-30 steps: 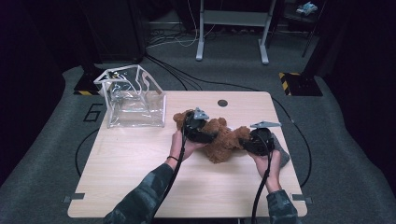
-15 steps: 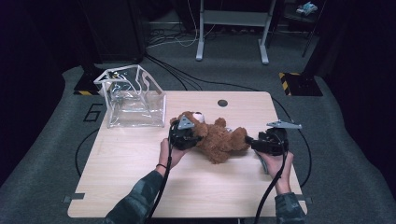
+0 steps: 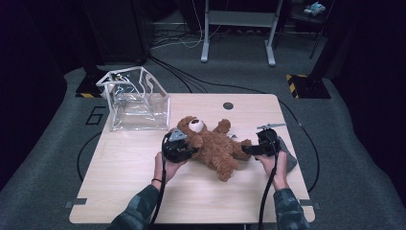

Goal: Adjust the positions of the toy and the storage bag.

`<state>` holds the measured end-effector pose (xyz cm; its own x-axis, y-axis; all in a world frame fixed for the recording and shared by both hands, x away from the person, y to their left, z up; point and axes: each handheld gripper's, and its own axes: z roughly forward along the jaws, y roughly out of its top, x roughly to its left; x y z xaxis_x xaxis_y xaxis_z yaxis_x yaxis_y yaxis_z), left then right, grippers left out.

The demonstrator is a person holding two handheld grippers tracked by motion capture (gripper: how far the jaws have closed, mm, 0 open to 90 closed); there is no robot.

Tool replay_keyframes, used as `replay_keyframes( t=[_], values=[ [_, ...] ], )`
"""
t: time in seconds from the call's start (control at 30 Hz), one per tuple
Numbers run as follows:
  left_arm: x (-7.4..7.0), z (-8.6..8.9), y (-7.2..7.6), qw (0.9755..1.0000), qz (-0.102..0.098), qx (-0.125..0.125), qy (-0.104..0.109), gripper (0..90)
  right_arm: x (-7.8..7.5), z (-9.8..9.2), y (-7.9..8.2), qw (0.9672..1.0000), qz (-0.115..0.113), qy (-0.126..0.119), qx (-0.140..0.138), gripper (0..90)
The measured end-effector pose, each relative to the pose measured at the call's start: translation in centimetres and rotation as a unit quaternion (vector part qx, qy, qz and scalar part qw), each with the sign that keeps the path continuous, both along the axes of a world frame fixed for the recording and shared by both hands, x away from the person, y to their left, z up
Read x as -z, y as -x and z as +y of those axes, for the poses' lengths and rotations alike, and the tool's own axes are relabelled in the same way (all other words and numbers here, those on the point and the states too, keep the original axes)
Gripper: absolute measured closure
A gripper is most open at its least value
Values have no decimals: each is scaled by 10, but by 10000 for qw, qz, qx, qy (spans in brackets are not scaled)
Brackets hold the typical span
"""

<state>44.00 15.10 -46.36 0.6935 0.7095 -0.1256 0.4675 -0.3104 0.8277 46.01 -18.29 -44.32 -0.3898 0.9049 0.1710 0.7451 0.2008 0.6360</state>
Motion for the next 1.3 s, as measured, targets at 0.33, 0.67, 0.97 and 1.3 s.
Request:
replay_keyframes(
  t=[0.33, 0.67, 0.97, 1.3],
  values=[
    [8, 3, 4, 9999, 37, -99, 29, 705, 28, 9, -22, 9972, 565, -198, -459, 563],
    [5, 4, 8, 9995, -224, -216, 68, 743, 25, 9, -15, 9981, 339, -222, -470, 799],
    [-15, 15, -6, 9990, -411, -155, 86, 775, -9, 4, 3, 9985, -476, -63, -258, 822],
    [-30, 13, -33, 9989, -455, 20, 66, 777, -37, 8, 24, 9941, -1075, 93, -115, 833]
  ],
)
